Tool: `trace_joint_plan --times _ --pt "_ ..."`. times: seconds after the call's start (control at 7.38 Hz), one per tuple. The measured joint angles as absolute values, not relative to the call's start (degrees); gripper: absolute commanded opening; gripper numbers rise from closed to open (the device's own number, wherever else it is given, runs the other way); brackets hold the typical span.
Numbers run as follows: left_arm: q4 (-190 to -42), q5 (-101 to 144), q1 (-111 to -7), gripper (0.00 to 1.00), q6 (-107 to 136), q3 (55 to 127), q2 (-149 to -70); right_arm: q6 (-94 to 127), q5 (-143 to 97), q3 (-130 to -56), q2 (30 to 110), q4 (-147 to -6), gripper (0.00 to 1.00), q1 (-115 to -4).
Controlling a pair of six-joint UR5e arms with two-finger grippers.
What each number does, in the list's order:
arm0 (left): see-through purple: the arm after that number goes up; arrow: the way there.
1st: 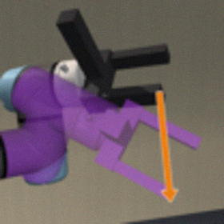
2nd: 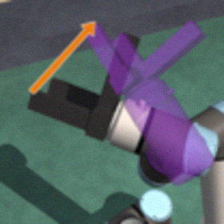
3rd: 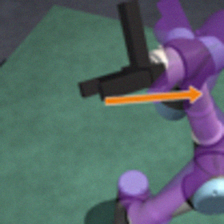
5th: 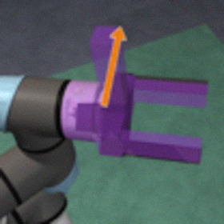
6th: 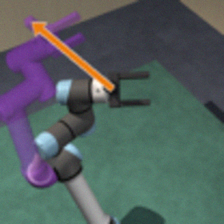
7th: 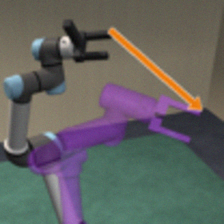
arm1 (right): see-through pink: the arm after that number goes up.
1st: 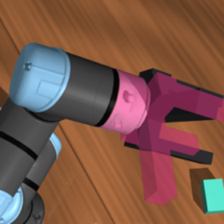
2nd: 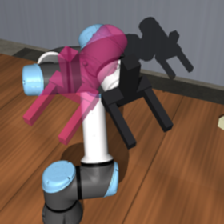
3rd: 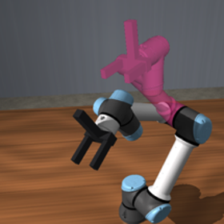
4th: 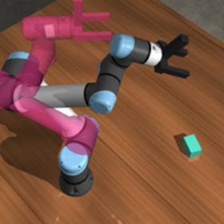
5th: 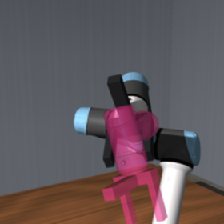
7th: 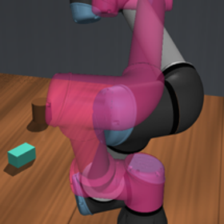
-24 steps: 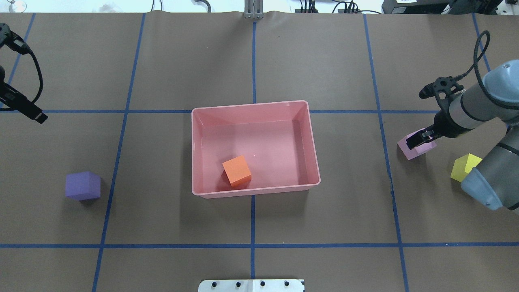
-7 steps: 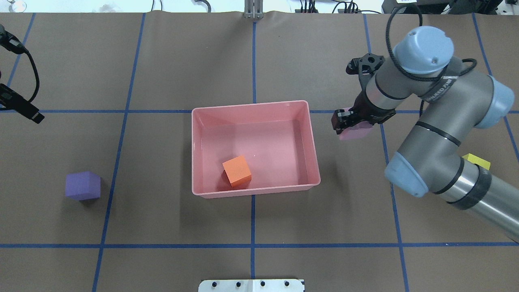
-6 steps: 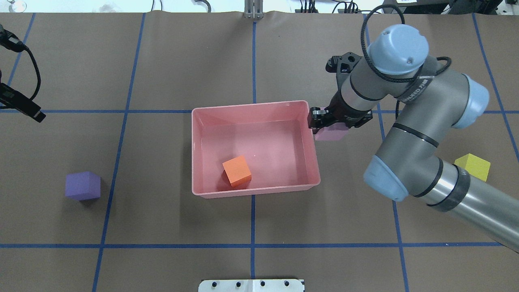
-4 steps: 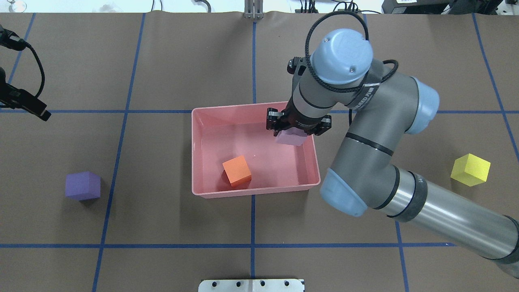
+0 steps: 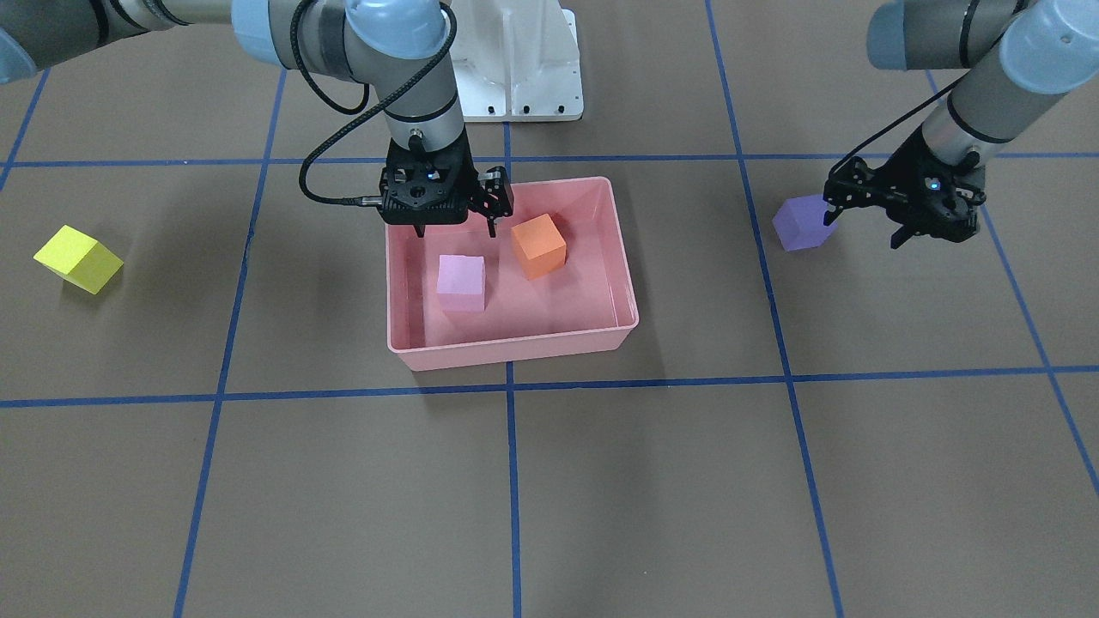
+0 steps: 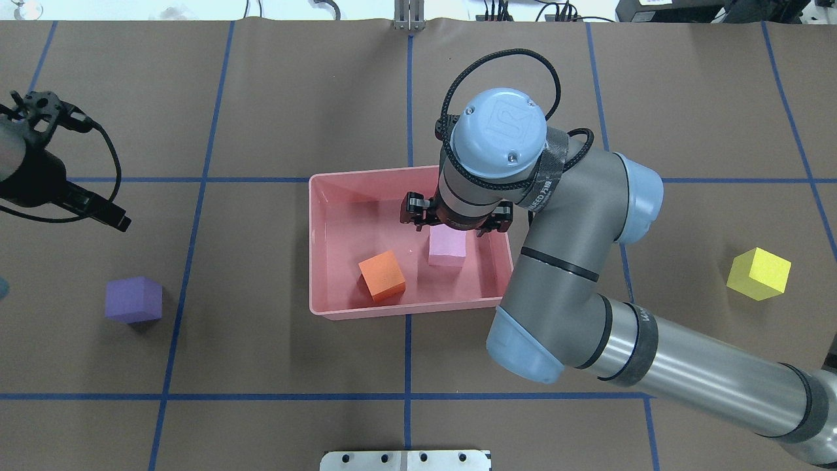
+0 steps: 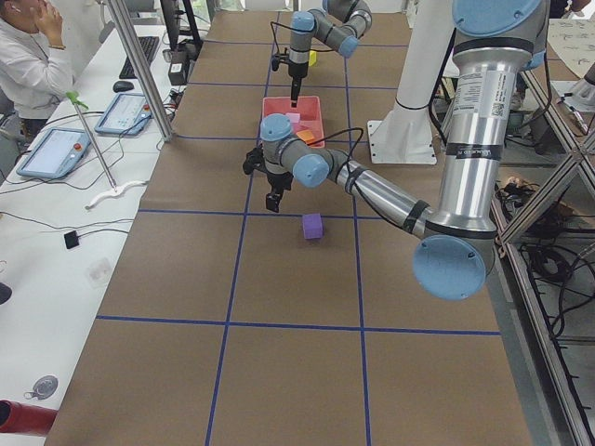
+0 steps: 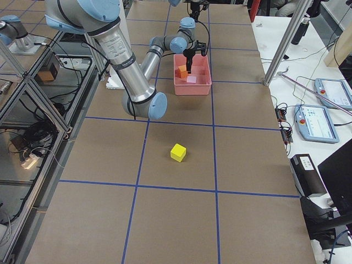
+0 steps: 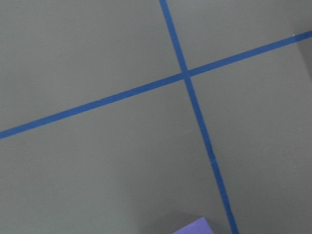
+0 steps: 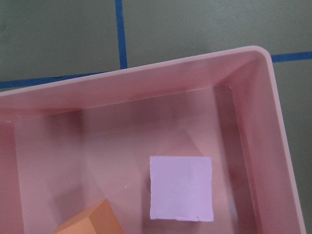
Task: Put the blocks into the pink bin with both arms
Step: 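Lower the left gripper onto the purple cube while the right gripper withdraws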
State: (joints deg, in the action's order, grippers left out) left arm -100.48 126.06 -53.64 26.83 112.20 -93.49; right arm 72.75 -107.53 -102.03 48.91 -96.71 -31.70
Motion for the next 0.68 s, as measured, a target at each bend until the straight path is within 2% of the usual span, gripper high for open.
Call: trace_joint_plan --times 0.41,0.68 --pt "-104.10 123.14 -49.10 1.00 44.42 113.18 -88.38 68.93 -109.67 -102.46 49.11 -98.53 0.99 -35.31" --pt "-106.24 122.26 -46.22 1.00 57.53 113.24 -87.59 61.78 -115.22 -102.69 49.59 -100.47 1.00 -41.66"
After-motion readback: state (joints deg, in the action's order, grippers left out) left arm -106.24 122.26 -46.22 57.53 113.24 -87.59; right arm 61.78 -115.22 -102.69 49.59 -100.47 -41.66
